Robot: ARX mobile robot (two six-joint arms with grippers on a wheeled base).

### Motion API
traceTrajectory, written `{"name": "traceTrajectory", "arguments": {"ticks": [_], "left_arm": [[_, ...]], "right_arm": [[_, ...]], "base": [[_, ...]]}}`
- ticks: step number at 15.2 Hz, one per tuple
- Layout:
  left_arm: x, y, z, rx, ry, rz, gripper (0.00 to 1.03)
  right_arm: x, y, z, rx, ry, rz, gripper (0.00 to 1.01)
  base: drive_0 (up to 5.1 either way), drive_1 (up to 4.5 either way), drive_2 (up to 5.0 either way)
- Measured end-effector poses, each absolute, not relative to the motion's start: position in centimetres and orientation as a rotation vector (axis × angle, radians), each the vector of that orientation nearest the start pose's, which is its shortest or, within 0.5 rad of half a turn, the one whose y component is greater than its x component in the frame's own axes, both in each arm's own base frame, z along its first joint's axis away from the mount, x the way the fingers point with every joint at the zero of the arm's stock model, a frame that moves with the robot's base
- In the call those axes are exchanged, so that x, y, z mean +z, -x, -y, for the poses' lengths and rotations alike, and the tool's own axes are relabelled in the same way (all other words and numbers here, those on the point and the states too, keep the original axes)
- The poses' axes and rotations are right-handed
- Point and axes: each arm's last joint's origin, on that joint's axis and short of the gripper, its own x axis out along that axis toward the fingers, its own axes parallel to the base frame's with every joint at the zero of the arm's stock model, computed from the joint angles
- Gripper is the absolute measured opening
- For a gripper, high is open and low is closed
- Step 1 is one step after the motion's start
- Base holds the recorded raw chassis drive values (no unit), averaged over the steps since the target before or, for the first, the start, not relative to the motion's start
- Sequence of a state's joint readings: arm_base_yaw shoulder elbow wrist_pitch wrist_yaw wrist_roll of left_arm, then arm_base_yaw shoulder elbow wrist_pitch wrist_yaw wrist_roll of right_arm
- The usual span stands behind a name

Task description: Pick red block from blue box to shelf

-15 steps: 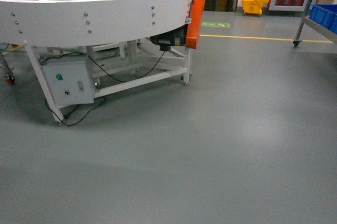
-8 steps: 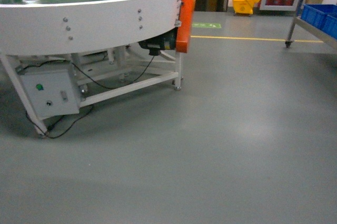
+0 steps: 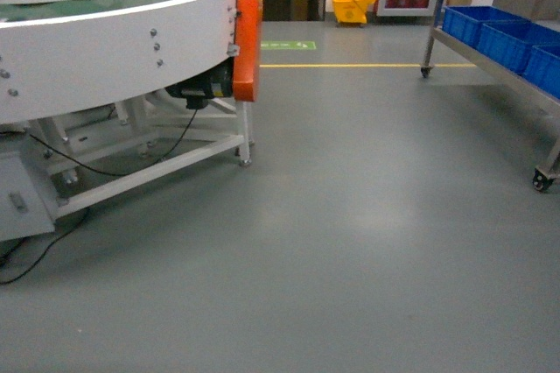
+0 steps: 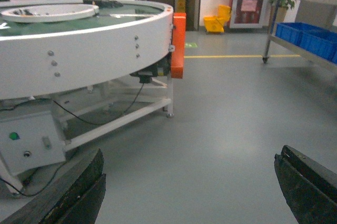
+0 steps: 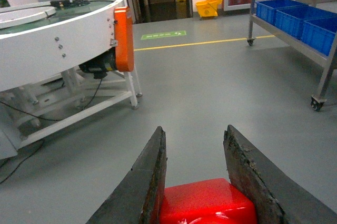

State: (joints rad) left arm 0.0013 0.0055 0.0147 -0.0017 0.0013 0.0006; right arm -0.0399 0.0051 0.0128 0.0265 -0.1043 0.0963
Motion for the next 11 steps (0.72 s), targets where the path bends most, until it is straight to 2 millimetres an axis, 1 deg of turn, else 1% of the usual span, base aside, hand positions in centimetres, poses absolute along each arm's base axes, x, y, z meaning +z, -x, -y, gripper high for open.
{"name": "traceTrajectory", "arguments": {"ticks": [5,9,11], "left_arm": [[16.76,-9.72,0.0,0.001,0.0,0.005,0.98],[16.74,-9.72,0.01,0.0,0.0,0.003,0.98],[16.75,-9.72,0.0,0.001,0.0,0.004,0.98]], "right_arm": [[16.97,-9.71,0.09,0.066,-0.094,0.028,0.28],[16.96,-9.71,0.09,0.065,-0.095,0.027,0.28],[16.94,-9.71,0.09,0.066,-0.095,0.024,0.28]], "base": [[-0.8,3.31,-4.9],[0.0,4.13,-4.1],[-1.7,2.37,-5.7]]}}
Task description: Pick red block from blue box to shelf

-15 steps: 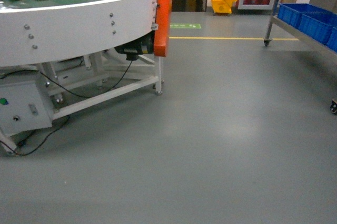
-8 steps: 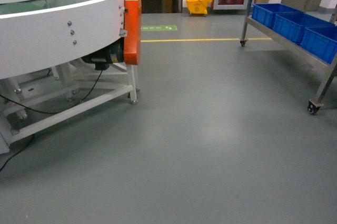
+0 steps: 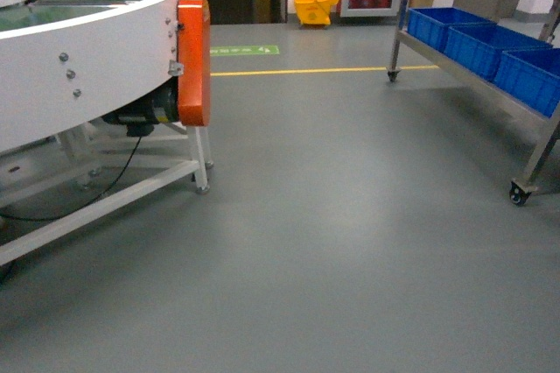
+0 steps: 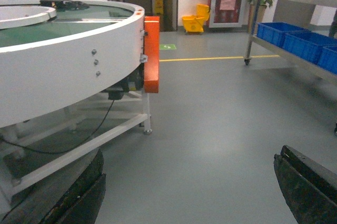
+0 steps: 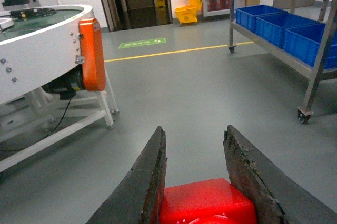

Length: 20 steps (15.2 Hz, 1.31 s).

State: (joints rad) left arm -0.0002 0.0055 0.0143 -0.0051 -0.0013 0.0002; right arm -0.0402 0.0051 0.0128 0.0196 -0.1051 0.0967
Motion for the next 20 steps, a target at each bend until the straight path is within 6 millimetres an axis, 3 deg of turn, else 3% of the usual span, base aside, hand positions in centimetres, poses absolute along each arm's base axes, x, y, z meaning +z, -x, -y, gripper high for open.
{"name": "traceTrajectory", "arguments": {"ticks": [20], "left_arm": [[16.75,-9.72,0.01,-0.001,-0.001,0.004,0.98]], "right_arm": [[16.97,-9.71,0.09,0.066,-0.094,0.027,0.28]], "base": [[-1.6,-1.6,-1.6]]}}
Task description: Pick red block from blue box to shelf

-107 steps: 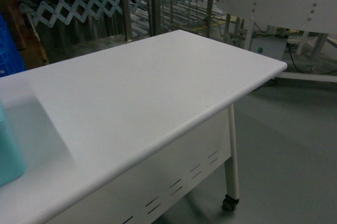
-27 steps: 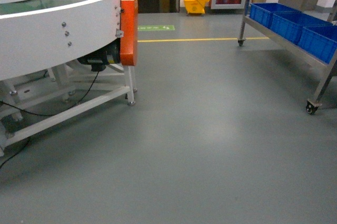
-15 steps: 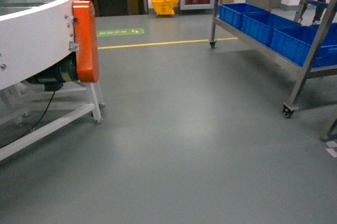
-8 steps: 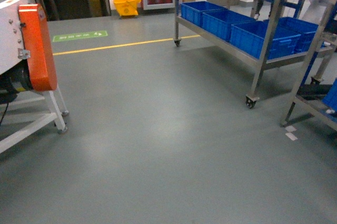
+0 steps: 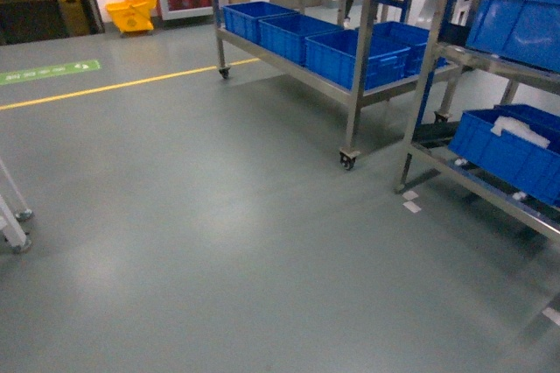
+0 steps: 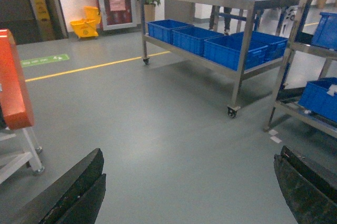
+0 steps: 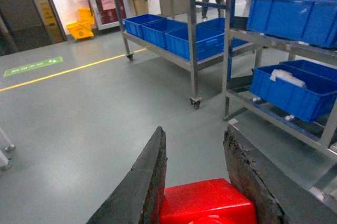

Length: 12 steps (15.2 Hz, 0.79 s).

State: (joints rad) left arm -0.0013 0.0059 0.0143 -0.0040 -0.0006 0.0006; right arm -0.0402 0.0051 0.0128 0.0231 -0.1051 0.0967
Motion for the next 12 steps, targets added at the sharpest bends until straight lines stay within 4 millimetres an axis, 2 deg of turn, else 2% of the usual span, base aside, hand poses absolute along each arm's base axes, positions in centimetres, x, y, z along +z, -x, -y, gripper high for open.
{"name": "traceTrajectory", "arguments": {"ticks": [12], "left_arm": [[16.75,-9.72,0.01,-0.001,-0.001,0.004,0.98]], "right_arm": [[16.97,-9.71,0.09,0.066,-0.094,0.027,0.28]], "base": [[-1.5,-1.53,-1.5]]}}
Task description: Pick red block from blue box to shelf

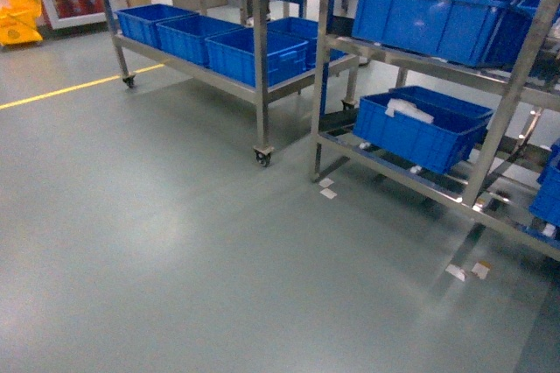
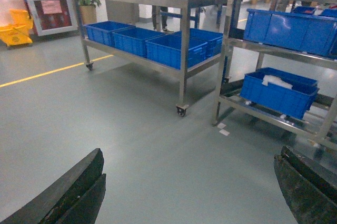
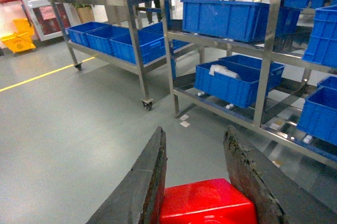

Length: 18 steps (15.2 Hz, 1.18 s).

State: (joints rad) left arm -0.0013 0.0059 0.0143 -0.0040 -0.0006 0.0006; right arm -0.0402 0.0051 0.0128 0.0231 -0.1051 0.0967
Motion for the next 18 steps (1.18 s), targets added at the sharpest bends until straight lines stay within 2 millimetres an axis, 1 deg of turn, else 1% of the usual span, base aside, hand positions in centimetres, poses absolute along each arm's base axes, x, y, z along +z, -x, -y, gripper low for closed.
{"name": "traceTrajectory", "arguments": {"ticks": [18], "left_arm": [[16.75,-9.72,0.01,-0.001,-0.001,0.004,0.98]], "right_arm": [[16.97,-9.71,0.09,0.066,-0.094,0.027,0.28]], "base": [[-1.6,-1.58,-1.6]]}}
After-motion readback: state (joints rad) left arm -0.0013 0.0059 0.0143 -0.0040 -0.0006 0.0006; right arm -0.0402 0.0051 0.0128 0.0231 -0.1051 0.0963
